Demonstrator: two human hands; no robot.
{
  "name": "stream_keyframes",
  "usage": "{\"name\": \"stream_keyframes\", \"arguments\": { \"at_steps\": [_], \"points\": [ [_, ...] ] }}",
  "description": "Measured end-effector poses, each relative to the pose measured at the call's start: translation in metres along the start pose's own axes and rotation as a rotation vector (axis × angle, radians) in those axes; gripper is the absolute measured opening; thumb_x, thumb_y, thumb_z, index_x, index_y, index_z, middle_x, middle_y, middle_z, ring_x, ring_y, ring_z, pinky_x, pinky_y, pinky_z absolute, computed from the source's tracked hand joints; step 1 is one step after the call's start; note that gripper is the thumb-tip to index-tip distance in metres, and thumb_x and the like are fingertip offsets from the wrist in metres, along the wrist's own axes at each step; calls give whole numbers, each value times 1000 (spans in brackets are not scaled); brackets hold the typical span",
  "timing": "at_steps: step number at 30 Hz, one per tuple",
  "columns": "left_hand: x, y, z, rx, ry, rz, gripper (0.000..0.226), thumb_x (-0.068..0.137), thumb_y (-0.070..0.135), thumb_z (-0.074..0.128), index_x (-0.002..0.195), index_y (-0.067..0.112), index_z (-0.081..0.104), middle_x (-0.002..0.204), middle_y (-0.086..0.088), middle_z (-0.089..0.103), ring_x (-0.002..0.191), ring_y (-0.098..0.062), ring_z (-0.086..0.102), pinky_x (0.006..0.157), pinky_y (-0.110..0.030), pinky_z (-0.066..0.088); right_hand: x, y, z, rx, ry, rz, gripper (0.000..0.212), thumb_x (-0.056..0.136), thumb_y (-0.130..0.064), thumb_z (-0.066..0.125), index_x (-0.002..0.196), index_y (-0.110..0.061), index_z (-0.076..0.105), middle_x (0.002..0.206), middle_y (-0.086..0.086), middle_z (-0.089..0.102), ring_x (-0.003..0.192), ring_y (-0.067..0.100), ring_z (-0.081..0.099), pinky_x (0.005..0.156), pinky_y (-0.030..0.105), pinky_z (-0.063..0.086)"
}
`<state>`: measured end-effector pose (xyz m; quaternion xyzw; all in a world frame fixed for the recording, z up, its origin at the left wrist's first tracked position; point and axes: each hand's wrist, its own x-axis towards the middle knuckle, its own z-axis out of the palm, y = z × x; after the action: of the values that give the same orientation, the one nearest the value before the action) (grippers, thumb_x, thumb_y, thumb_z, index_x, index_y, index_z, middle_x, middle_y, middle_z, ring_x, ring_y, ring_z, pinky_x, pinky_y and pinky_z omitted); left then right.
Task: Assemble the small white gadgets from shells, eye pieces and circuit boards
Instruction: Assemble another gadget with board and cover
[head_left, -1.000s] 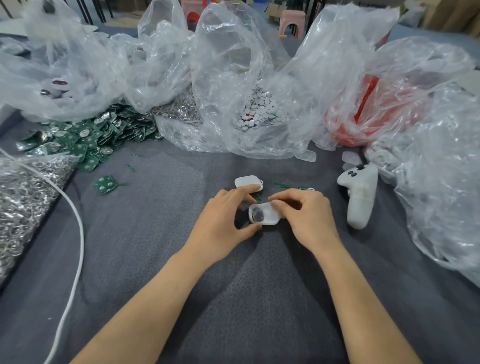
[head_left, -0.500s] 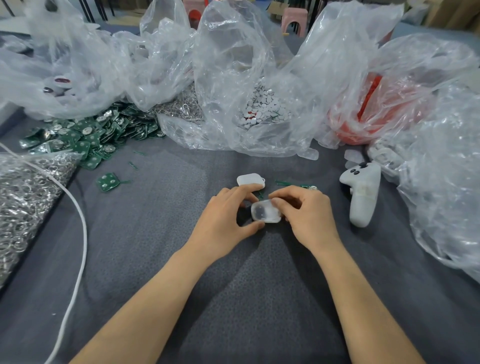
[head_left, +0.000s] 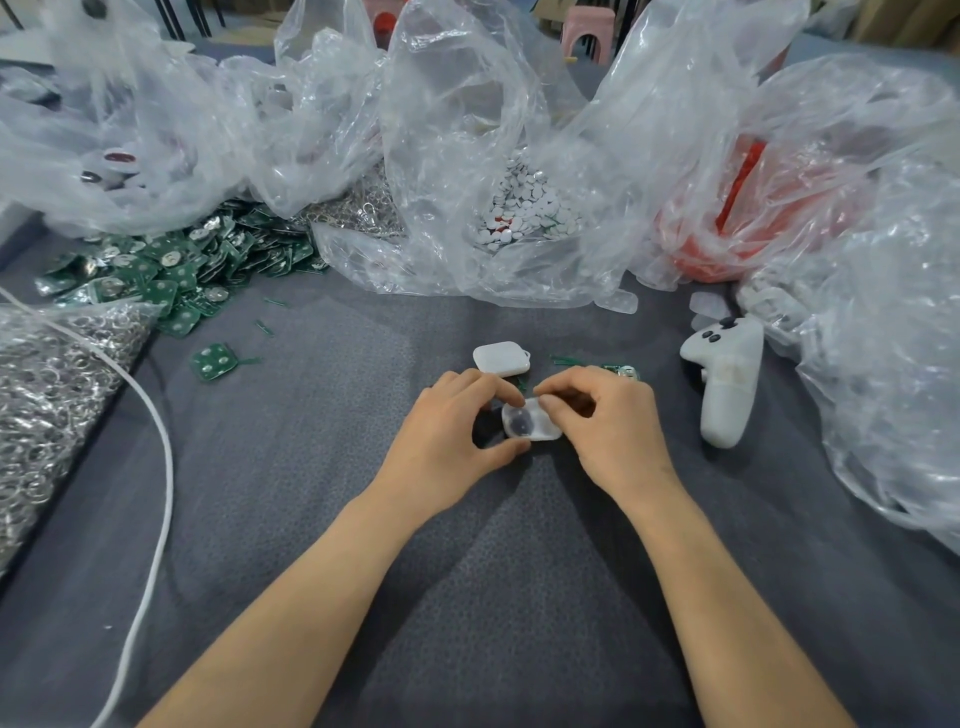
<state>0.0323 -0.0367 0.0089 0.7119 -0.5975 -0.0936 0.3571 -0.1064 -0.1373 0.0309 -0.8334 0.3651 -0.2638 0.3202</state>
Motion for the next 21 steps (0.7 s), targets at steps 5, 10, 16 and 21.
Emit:
{"name": "stream_keyframes", "arguments": {
  "at_steps": [5,10,16,21],
  "points": [
    [0,2,-1,-11,-7,0,22,76,29,78,91,19,65,99,8,62,91,-16,52,83,-39,44,0,1,3,-22,8,0,10,82,-7,72,87,-14,75,84,-6,61,67,-3,54,65,1,40],
    [0,3,0,-31,-1,0,19,75,27,79,86,18,66,102,7,63,92,-18,53,84,-43,44,1,3,4,-29,14,31,14,80,-5,73,89,-15,74,87,-3,56,65,-1,50,64,2,39],
    [0,2,1,-46,15,3,18,73,27,81,82,21,65,100,8,63,93,-17,54,84,-43,44,2,5,5,-5,23,58,17,82,-6,70,94,-19,70,88,-2,61,66,0,53,64,2,39],
    [0,0,1,-37,20,11,19,73,27,81,83,22,65,100,8,62,94,-17,54,84,-44,45,1,6,4,-13,0,58,19,81,-9,72,96,-20,69,88,-2,60,67,4,55,64,5,42]
  ]
}}
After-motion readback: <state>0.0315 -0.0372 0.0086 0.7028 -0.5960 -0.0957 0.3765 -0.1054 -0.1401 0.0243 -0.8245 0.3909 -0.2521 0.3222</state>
